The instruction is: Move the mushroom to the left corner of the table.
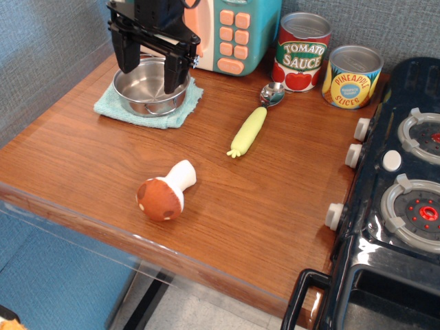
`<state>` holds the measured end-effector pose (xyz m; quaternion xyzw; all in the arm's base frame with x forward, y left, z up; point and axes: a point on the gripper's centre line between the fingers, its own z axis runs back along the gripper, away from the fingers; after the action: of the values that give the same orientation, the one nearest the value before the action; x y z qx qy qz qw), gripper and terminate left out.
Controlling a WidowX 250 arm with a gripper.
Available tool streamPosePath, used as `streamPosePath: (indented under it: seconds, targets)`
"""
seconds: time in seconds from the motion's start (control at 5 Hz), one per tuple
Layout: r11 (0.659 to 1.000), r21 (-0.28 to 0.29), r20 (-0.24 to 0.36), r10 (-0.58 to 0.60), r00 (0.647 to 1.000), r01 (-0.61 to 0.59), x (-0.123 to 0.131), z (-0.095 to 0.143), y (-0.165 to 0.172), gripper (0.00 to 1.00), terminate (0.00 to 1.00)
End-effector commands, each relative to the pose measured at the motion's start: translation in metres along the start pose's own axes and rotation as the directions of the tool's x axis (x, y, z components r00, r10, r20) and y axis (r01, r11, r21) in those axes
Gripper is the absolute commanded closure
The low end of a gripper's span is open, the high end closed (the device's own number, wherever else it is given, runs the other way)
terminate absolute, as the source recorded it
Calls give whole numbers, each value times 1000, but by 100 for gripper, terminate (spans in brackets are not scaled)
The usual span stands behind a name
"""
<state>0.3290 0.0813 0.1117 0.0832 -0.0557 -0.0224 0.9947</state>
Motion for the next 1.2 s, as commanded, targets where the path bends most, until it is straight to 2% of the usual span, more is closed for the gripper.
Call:
streamPosePath:
  seconds: [0.0, 0.2, 0.6, 1.0]
  targets:
    - [997, -71, -2, 5, 1000, -5, -50, 9, -10, 0, 0]
    - [995, -97, -51, 6, 999, -11, -64, -3, -18, 0, 0]
    - [995, -104, -144, -25, 989, 10, -84, -27, -29, 0, 0]
    - [995, -99, -199, -13, 980, -7, -88, -44, -35, 0, 0]
